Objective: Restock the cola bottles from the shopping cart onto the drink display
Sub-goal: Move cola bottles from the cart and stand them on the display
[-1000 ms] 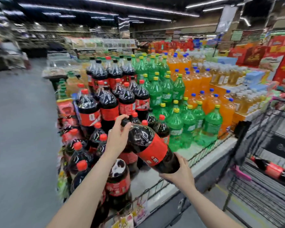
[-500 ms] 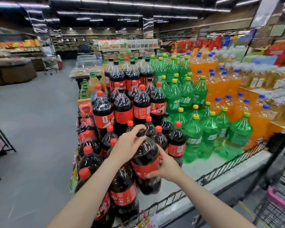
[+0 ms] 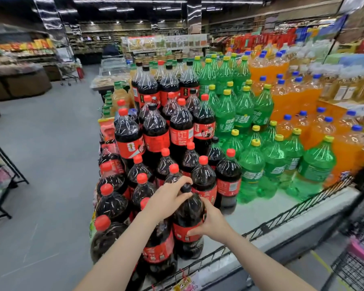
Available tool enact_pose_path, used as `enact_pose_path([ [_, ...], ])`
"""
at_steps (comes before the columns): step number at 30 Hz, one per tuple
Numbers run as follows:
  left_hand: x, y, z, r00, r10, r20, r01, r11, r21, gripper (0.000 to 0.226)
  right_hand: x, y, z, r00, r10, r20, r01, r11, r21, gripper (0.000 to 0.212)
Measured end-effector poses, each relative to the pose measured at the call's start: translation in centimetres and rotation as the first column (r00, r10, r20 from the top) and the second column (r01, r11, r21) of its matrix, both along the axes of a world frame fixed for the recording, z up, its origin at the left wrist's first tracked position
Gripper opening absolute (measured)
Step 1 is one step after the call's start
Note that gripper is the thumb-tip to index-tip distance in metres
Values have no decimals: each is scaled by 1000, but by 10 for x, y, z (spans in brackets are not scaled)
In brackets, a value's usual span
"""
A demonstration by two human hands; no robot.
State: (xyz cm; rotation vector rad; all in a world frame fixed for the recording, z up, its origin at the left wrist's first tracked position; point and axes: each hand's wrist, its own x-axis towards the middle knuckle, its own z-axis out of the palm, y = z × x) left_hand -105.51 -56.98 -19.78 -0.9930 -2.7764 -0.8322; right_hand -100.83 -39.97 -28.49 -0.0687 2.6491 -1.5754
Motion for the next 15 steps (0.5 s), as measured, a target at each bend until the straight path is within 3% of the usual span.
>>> enact_pose_path([
  [5,-2,2,-2,996,7,-89,-25,979,-200,28,-2,1,-8,999,7,48,-9,1000,28,102],
  [11,-1,-1,12,998,-2,-69,-15,971,-238,43,-6,-2,-1,996,17,93,-20,999,30,100],
  [15,-8,-29,17,994,108,18,-103,979,-178,57,-8,-9,11,997,-6,71,6,1000,2,93],
])
